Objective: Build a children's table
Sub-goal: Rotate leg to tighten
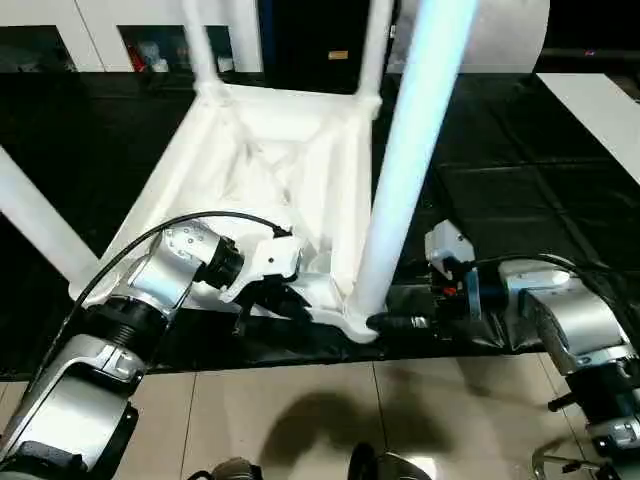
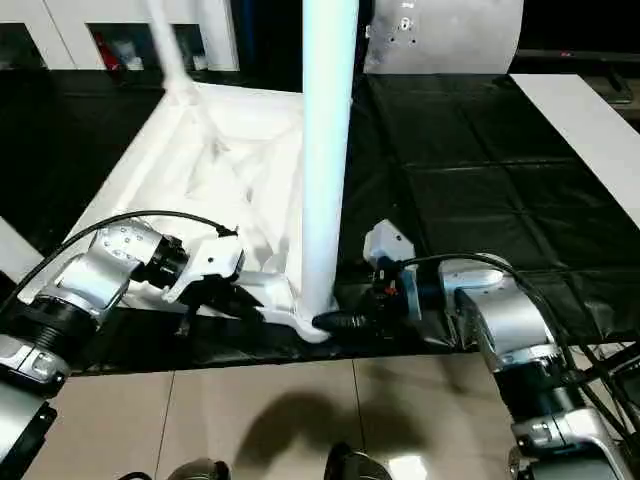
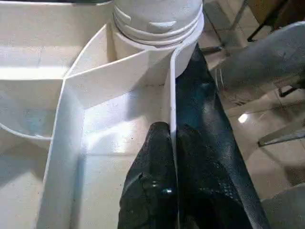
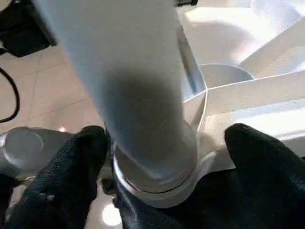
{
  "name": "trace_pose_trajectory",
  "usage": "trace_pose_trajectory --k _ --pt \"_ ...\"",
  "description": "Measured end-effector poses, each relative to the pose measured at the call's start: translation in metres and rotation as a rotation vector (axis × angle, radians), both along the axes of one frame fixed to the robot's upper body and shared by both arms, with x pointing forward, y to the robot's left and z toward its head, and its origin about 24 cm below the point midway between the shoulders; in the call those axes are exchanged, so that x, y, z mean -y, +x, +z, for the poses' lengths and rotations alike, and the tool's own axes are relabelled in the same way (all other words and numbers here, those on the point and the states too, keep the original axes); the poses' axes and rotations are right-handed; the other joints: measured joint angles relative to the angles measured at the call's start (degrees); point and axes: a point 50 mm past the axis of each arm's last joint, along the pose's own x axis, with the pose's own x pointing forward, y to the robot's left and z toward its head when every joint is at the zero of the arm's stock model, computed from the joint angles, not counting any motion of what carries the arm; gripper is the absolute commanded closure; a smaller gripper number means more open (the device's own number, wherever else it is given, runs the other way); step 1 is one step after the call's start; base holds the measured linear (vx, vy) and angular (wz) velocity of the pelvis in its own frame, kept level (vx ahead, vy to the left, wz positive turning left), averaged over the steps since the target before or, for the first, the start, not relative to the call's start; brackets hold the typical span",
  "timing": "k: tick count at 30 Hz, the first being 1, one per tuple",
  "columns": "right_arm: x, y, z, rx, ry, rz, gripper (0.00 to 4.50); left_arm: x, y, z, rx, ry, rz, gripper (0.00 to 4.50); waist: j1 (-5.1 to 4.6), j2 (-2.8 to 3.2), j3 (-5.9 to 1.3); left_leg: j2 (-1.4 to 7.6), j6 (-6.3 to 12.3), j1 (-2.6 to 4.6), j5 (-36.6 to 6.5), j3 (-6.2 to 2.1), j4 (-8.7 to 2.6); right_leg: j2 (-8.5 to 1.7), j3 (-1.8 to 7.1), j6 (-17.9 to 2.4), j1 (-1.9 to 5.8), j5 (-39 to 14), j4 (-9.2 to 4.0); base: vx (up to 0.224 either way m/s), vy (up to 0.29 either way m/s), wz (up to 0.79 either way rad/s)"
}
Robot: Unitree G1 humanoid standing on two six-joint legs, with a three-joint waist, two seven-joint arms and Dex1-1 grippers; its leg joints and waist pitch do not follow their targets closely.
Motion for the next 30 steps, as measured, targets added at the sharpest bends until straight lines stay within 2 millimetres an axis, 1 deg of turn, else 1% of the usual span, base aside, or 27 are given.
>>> trace_pose_trajectory --k 3,5,8,18,19,25,27,30 --pt "-0.003 0.003 0.003 -0.008 0.011 0.023 0.85 -0.001 0.000 0.000 -0.004 0.003 -0.011 4.50 0.05 -0.03 -0.01 0.02 0.00 -0.01 0.00 0.02 0.00 0.00 0.01 0.01 0.01 -0.01 0.02 0.000 0.000 0.00" --pt "-0.005 0.002 0.001 -0.026 0.027 0.032 0.96 -0.001 0.000 0.000 -0.004 0.003 -0.013 4.50 0.07 -0.05 -0.01 0.02 0.00 -0.03 0.00 0.04 0.00 0.00 0.01 0.02 -0.01 -0.01 0.02 0.000 0.000 0.00" --pt "-0.008 0.001 0.001 -0.039 0.054 0.046 1.29 -0.001 0.000 0.000 -0.003 0.003 -0.014 4.50 0.09 -0.05 -0.01 0.02 0.00 -0.02 0.00 0.04 0.00 0.00 0.01 0.02 -0.02 -0.01 0.02 0.000 0.000 0.00" --pt "-0.010 -0.001 0.001 -0.057 0.082 0.084 2.14 -0.002 0.000 0.000 0.001 0.006 -0.018 4.50 0.08 -0.06 -0.01 0.03 0.00 -0.03 0.00 0.05 0.00 0.01 0.02 0.02 -0.02 -0.01 0.03 0.000 0.000 0.00" --pt "-0.010 -0.001 0.001 -0.057 0.082 0.084 2.29 -0.002 0.000 0.000 0.002 0.005 -0.020 4.50 0.08 -0.08 -0.01 0.02 0.00 -0.03 0.00 0.05 0.00 0.01 0.02 0.02 -0.01 -0.02 0.02 0.000 0.000 0.00" --pt "-0.011 -0.002 0.002 -0.075 0.093 0.074 2.42 -0.003 0.000 0.001 -0.002 0.002 -0.016 4.50 0.06 -0.11 -0.02 0.03 0.00 -0.03 0.00 0.06 0.00 0.01 0.02 0.03 -0.01 -0.02 0.04 0.000 0.000 0.00" --pt "-0.014 -0.003 0.001 -0.087 0.113 0.059 2.42 -0.003 0.000 0.001 -0.016 -0.002 -0.003 4.50 0.03 -0.11 -0.02 0.03 -0.01 -0.03 0.00 0.06 0.00 0.01 0.03 0.03 -0.01 -0.02 0.07 0.000 0.000 0.00" --pt "-0.017 -0.005 -0.001 -0.078 0.132 -0.016 2.43 -0.001 0.002 0.001 -0.043 -0.004 0.066 4.50 0.00 -0.11 -0.02 0.03 -0.12 0.00 0.07 0.08 -0.01 0.01 0.09 0.03 0.05 -0.02 0.14 0.000 0.000 0.00"
